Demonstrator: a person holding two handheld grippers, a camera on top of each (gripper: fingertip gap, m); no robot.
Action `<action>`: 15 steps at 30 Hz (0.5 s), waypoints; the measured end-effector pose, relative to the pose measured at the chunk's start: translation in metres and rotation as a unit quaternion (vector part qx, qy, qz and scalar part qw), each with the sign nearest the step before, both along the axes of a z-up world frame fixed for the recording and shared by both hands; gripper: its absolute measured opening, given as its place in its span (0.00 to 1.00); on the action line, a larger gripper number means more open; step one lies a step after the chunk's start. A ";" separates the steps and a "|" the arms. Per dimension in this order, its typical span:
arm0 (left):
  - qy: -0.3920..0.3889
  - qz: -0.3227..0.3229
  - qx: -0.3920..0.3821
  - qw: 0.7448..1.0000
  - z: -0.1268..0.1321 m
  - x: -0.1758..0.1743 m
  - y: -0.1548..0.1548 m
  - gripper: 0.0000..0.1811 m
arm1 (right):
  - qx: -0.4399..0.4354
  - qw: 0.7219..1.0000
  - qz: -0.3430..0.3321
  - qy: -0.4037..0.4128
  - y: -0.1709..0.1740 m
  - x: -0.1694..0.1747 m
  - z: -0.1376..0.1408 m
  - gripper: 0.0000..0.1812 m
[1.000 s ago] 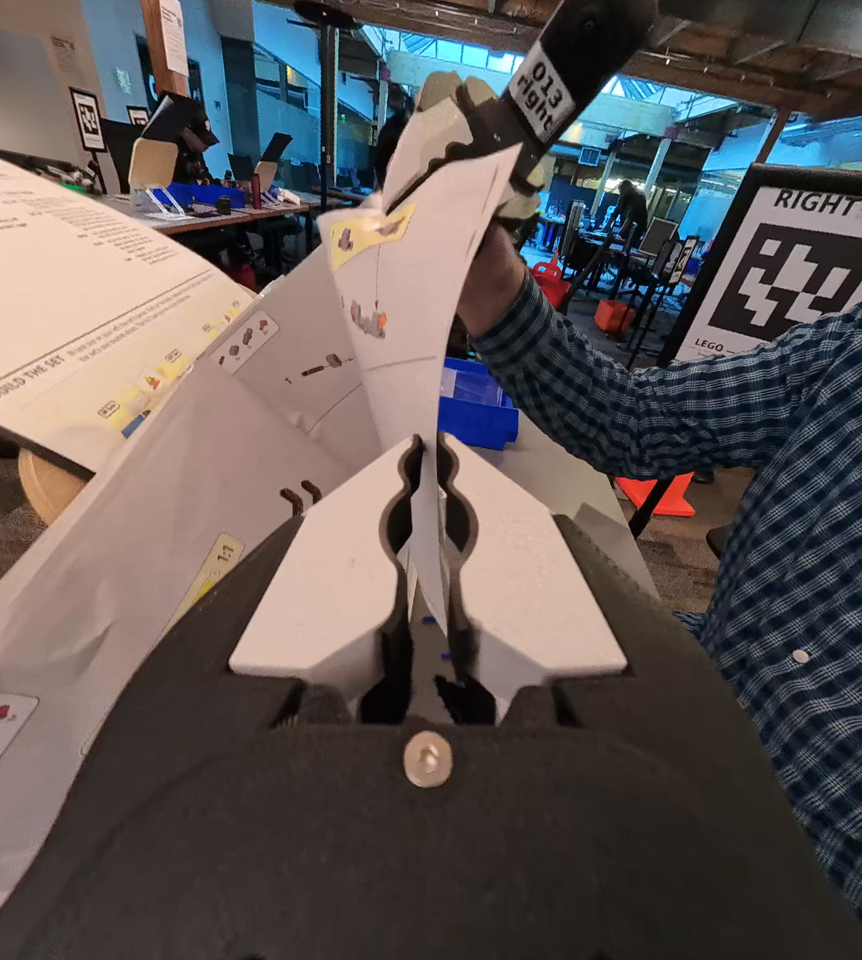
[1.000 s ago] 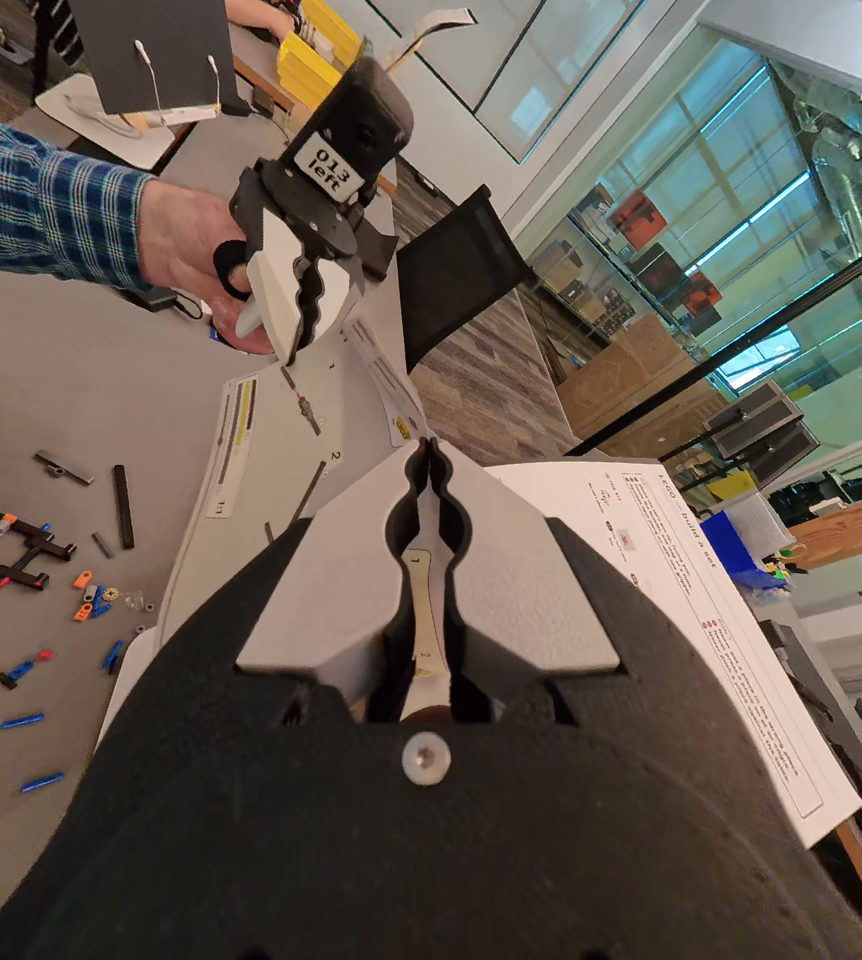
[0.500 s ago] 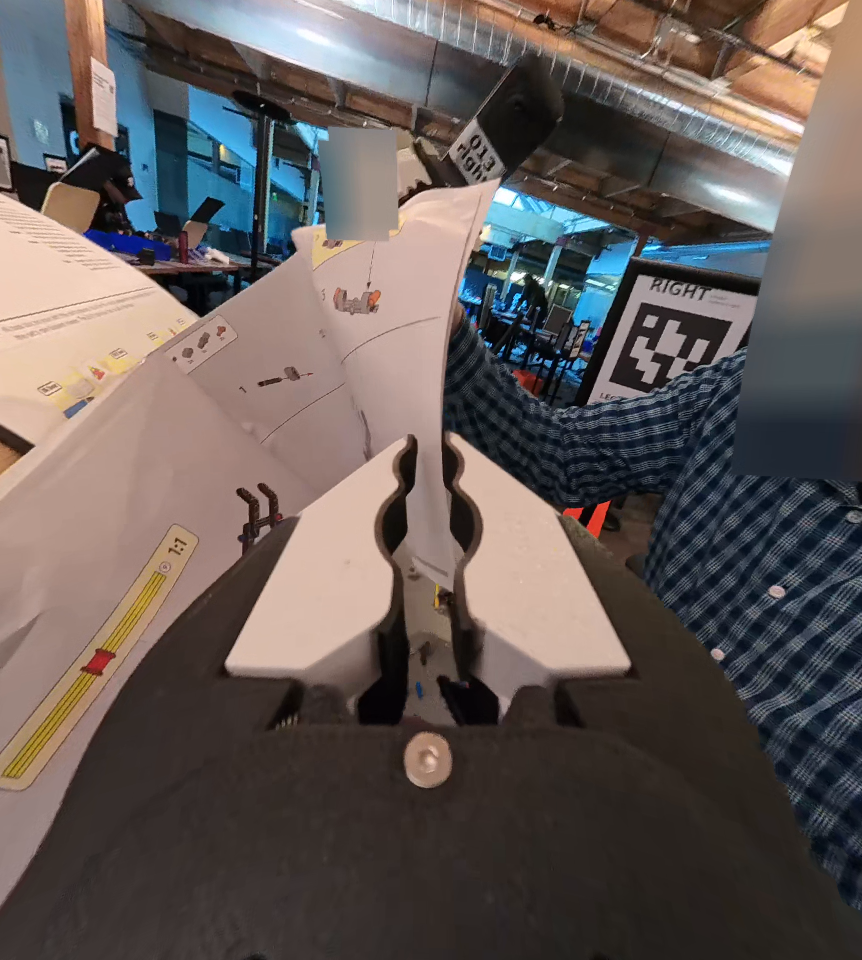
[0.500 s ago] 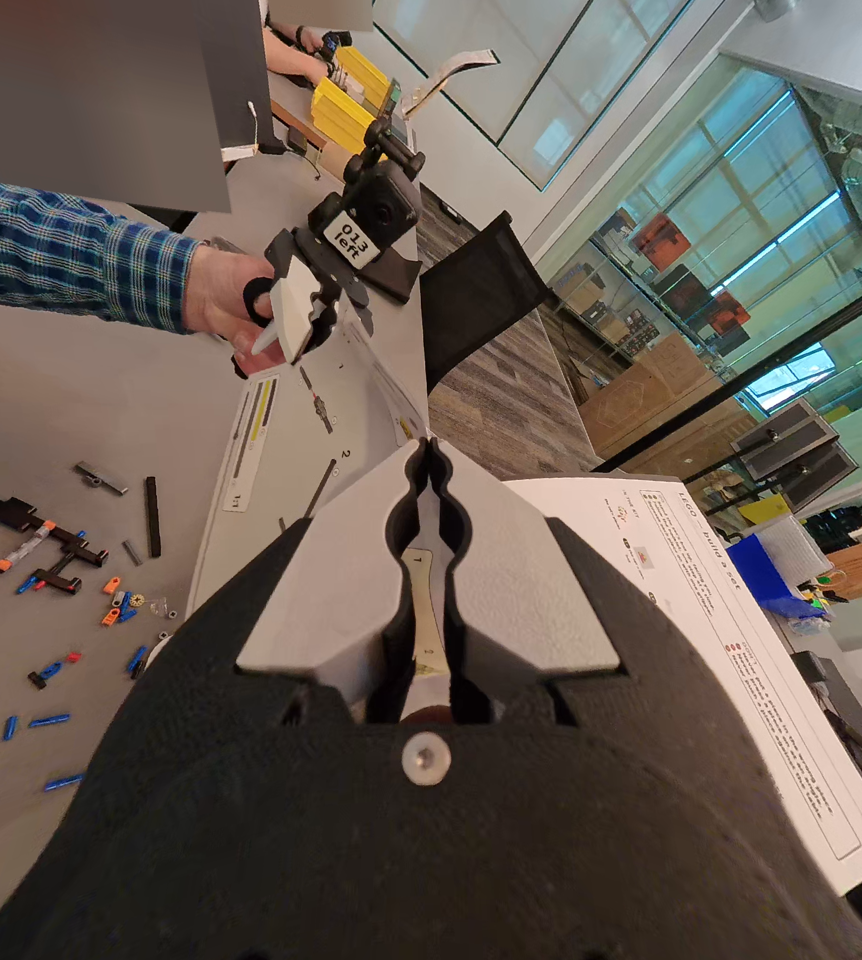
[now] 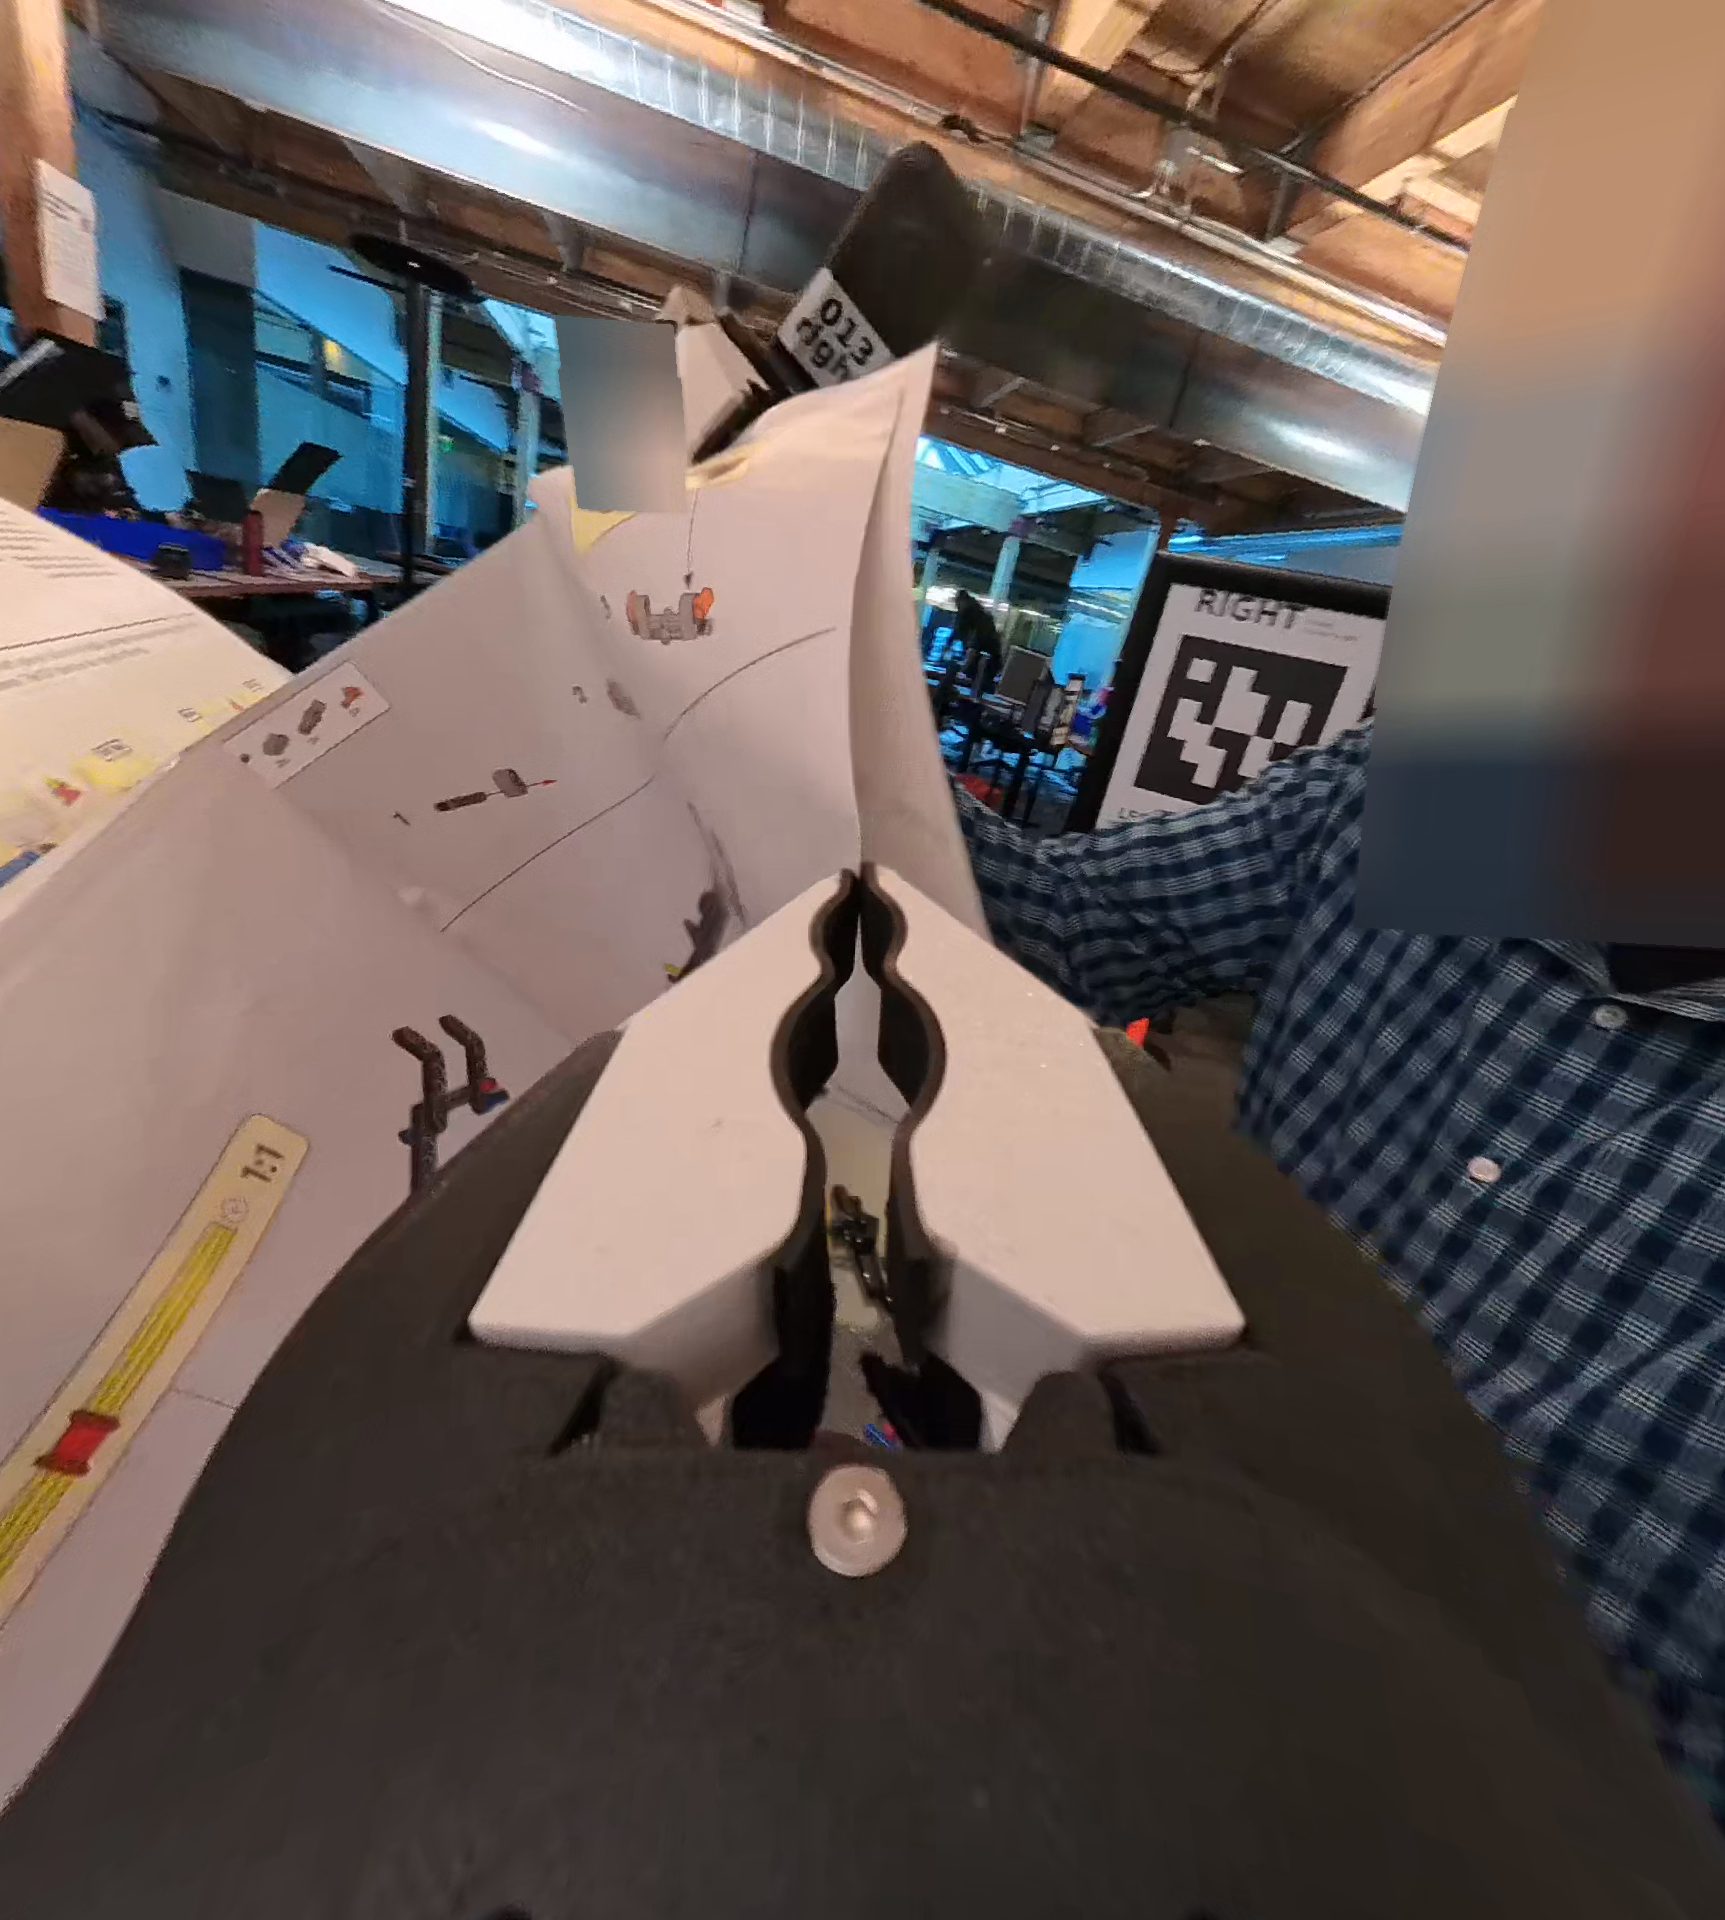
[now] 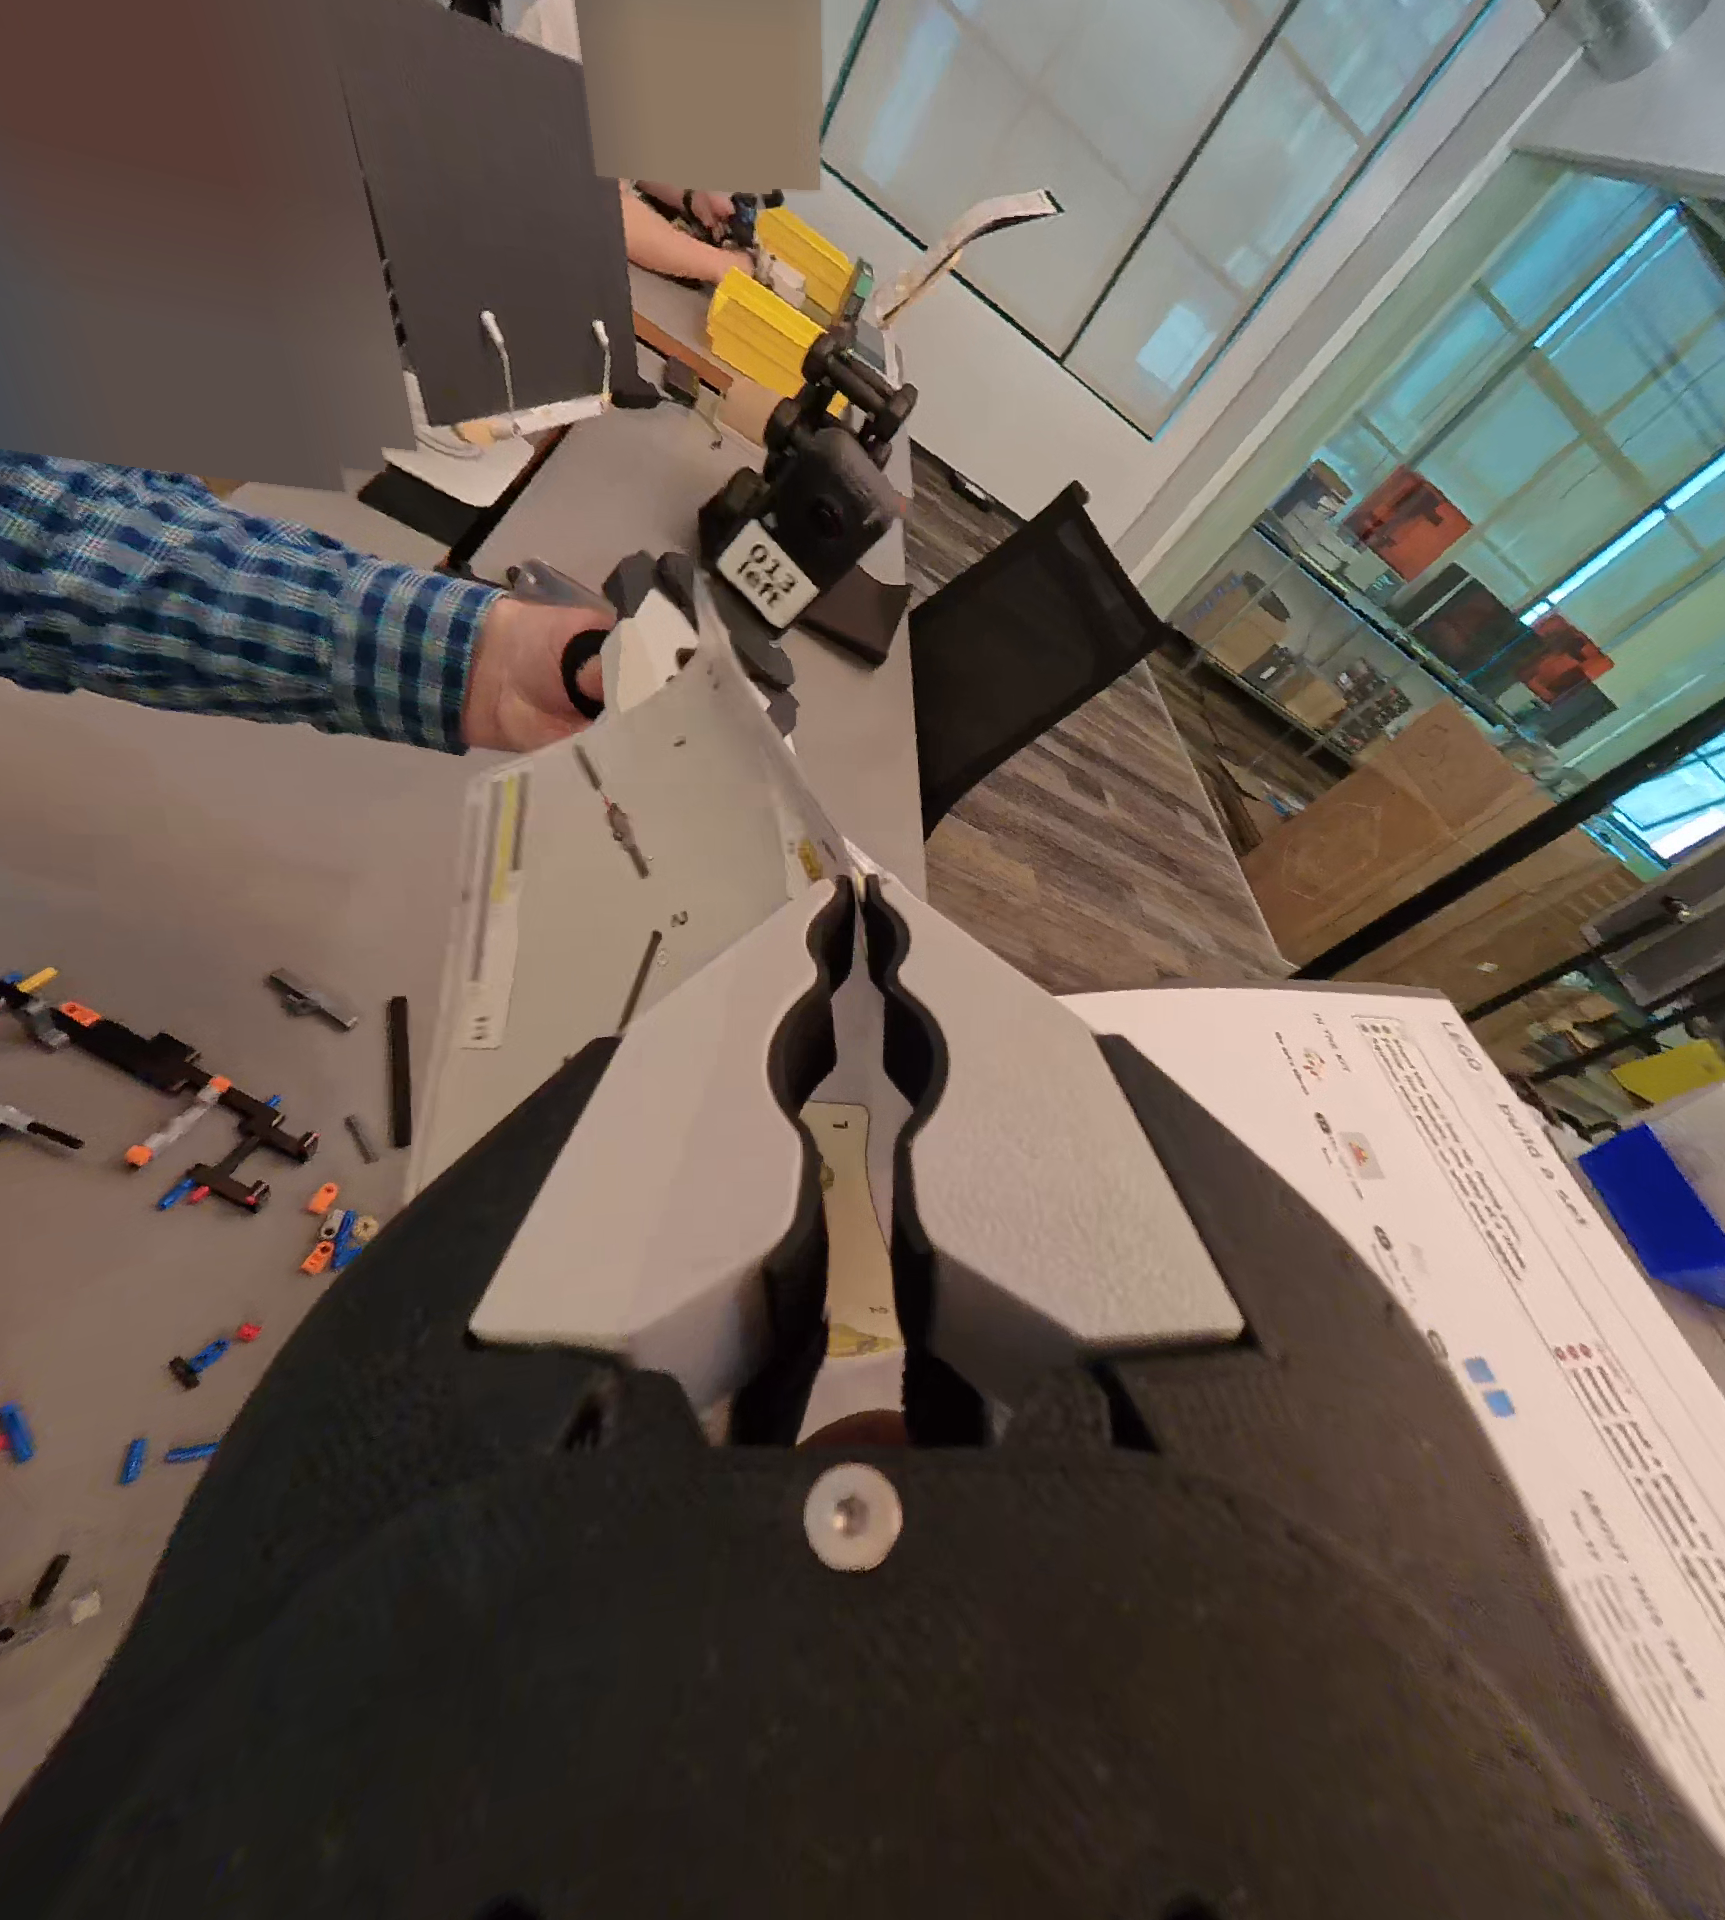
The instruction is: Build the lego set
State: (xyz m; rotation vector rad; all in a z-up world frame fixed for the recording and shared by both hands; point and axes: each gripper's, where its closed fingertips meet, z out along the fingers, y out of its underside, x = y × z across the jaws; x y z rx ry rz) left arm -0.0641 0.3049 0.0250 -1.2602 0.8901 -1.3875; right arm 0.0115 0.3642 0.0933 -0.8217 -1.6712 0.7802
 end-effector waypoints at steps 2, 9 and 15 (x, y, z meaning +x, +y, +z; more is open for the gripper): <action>-0.004 0.010 0.002 1.000 0.003 0.003 0.001 0.00 | -0.007 1.000 -0.022 0.015 0.006 0.005 0.007 0.08; 0.014 0.060 0.012 0.998 0.012 0.042 0.005 0.00 | 0.009 0.988 -0.151 0.031 -0.016 0.045 0.015 0.34; 0.067 0.090 -0.032 0.993 -0.009 0.107 0.044 0.00 | 0.052 0.972 -0.228 0.003 -0.047 0.078 -0.008 0.30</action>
